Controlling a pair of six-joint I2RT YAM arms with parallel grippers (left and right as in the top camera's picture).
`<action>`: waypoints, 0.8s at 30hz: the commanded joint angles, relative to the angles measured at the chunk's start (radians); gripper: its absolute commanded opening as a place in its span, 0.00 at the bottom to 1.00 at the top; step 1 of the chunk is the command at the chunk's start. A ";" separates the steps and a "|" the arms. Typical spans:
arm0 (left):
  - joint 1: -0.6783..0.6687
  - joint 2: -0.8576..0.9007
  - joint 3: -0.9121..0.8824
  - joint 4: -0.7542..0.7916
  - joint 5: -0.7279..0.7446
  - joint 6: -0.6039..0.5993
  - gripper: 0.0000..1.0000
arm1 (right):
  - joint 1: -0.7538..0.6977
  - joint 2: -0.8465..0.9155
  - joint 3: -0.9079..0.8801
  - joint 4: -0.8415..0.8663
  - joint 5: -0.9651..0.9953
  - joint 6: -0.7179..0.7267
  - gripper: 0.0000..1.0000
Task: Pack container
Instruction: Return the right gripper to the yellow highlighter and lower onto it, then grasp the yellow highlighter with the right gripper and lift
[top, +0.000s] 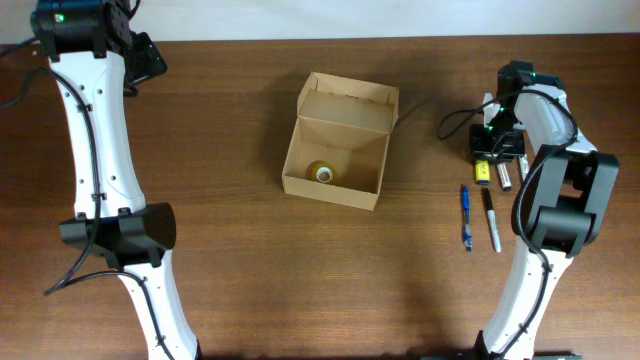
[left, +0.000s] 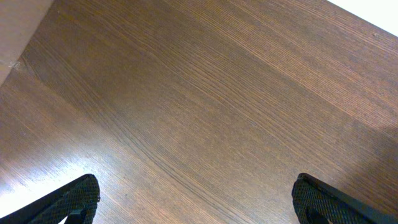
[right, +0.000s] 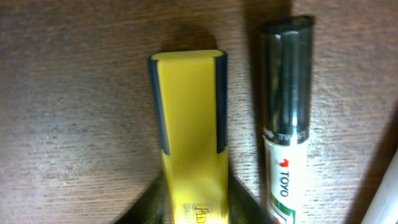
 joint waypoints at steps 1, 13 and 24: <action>0.004 0.005 0.016 -0.002 -0.013 0.005 1.00 | 0.003 0.034 -0.006 0.003 0.003 0.006 0.18; 0.004 0.005 0.016 -0.001 -0.013 0.005 1.00 | 0.003 0.034 -0.005 -0.016 0.002 0.010 0.07; 0.004 0.005 0.016 -0.002 -0.013 0.005 1.00 | 0.004 0.033 0.021 -0.066 -0.025 0.019 0.04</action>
